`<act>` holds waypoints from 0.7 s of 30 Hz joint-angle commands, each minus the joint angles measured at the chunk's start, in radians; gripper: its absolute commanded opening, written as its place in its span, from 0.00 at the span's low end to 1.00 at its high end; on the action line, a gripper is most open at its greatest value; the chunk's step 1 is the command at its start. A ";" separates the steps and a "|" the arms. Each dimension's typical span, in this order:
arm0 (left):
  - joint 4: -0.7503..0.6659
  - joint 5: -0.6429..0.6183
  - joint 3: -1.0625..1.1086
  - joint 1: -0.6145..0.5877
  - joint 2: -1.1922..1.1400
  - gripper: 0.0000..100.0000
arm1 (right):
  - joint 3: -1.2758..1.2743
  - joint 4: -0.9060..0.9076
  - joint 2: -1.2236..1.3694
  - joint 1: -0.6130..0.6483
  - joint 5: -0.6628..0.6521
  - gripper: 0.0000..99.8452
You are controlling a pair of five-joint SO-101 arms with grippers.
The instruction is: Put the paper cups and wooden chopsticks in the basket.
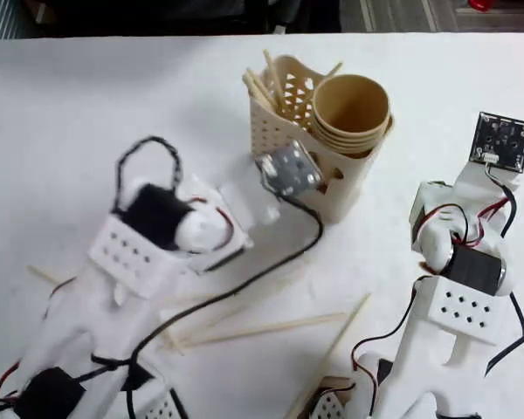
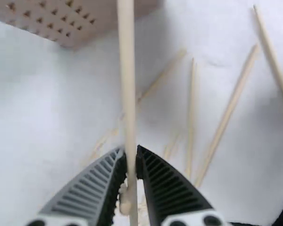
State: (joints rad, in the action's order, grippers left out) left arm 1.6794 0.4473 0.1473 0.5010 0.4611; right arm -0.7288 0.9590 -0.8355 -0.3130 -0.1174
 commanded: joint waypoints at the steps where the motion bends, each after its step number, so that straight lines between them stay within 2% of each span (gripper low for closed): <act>1: 0.028 0.003 -0.195 -0.030 0.036 0.02 | 0.008 -0.016 -0.021 -0.010 0.006 0.03; 5: 0.017 0.000 -0.302 -0.024 0.036 0.02 | 0.008 -0.016 -0.021 -0.010 0.006 0.03; 9: -0.051 -0.040 -0.377 -0.028 0.036 0.02 | 0.008 -0.016 -0.019 -0.007 0.006 0.03; 21: -0.474 -0.126 -0.400 -0.028 0.035 0.02 | 0.006 -0.016 -0.019 -0.004 0.006 0.03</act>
State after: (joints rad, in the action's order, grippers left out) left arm 1.3525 0.3460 -0.2179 0.4810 0.4611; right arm -0.7288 0.9590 -0.8355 -0.3115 -0.1174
